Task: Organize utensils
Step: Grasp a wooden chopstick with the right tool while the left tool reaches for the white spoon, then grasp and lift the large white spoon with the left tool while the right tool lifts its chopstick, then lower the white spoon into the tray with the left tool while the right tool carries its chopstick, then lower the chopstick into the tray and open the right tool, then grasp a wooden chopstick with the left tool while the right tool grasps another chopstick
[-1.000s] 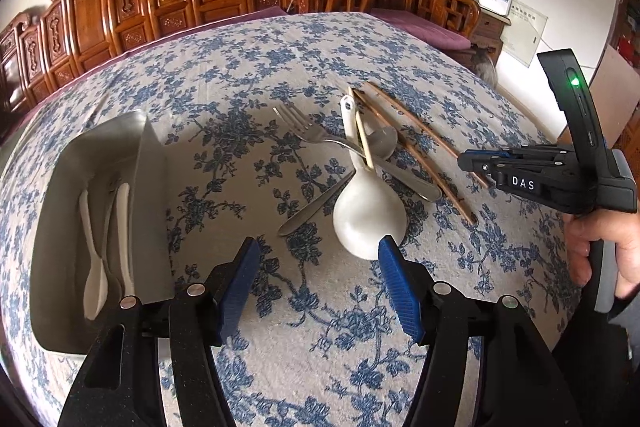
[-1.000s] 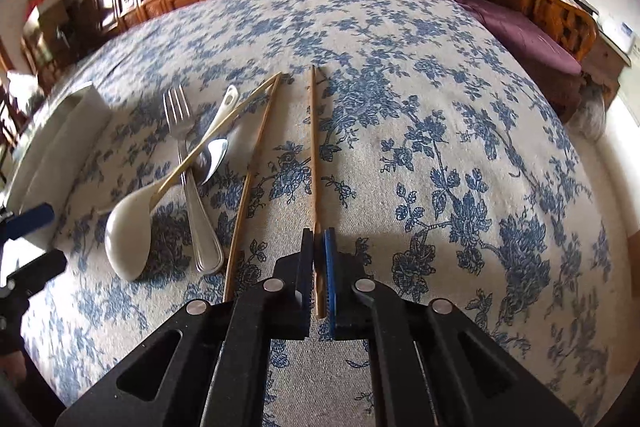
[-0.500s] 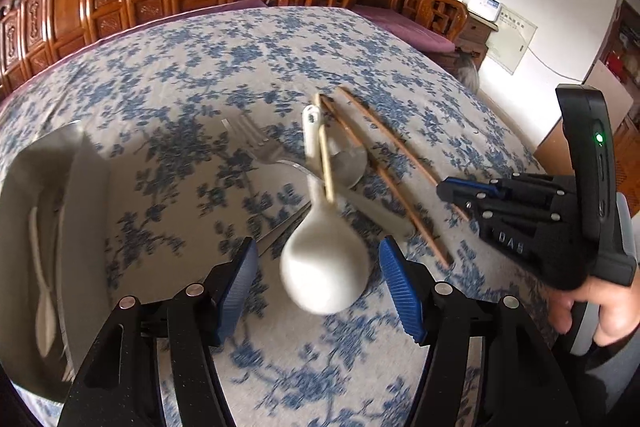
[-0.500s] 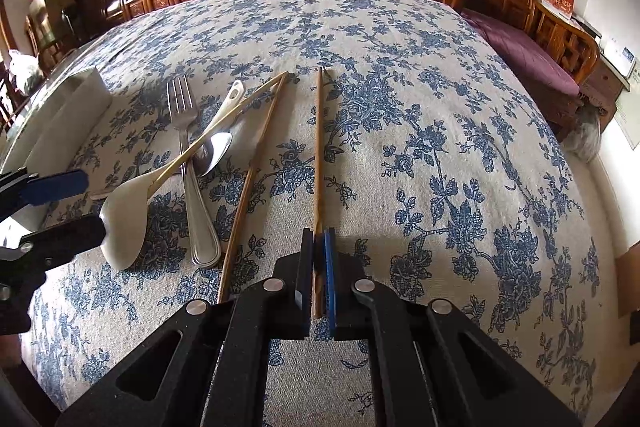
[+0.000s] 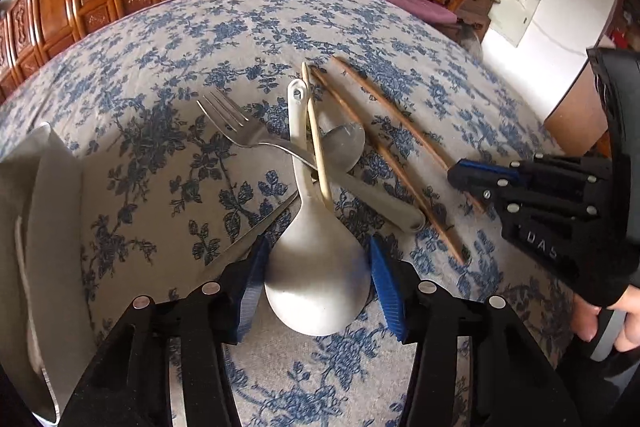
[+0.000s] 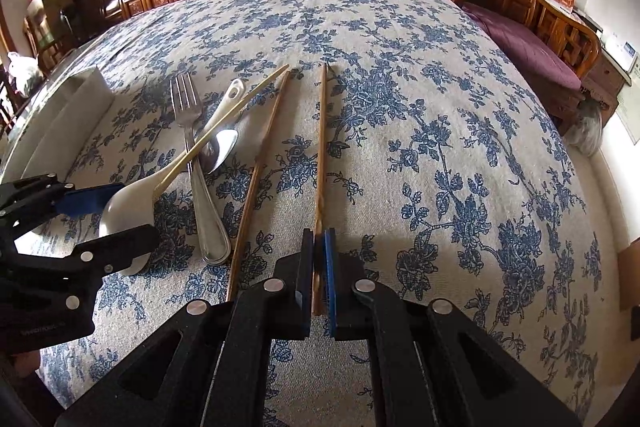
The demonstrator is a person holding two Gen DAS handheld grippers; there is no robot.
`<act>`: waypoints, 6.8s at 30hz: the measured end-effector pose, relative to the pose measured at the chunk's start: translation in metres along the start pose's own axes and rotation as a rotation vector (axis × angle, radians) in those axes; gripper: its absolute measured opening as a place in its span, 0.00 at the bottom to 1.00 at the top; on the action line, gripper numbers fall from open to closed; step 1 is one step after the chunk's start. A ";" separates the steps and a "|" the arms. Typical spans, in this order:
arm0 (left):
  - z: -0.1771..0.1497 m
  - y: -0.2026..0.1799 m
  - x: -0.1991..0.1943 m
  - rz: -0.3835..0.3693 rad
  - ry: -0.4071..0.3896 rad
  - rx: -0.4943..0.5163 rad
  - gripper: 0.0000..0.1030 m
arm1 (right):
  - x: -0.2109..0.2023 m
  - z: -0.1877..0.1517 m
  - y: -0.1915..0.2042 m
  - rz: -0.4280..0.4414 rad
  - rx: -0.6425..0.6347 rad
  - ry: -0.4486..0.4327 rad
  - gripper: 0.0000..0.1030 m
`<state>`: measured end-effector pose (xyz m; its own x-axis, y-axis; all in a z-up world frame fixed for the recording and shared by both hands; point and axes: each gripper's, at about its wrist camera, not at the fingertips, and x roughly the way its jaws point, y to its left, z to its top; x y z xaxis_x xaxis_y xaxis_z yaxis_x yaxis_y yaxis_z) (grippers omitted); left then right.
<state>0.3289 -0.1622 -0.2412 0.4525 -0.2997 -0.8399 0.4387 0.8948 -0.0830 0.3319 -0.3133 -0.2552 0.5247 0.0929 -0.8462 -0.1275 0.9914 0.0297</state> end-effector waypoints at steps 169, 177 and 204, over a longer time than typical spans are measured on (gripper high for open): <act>-0.049 0.236 -0.151 0.224 -0.138 -0.355 0.24 | -0.013 0.050 0.274 0.409 -0.137 0.014 0.07; -0.050 0.237 -0.151 0.226 -0.137 -0.355 0.24 | -0.026 0.053 0.275 0.456 -0.176 -0.037 0.09; -0.017 0.098 -0.116 0.114 -0.183 -0.141 0.46 | -0.035 0.019 0.046 0.026 -0.136 -0.123 0.22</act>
<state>0.3059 -0.0339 -0.1613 0.6311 -0.2378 -0.7383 0.2700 0.9597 -0.0783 0.3241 -0.2689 -0.2139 0.6177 0.1373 -0.7743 -0.2505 0.9677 -0.0282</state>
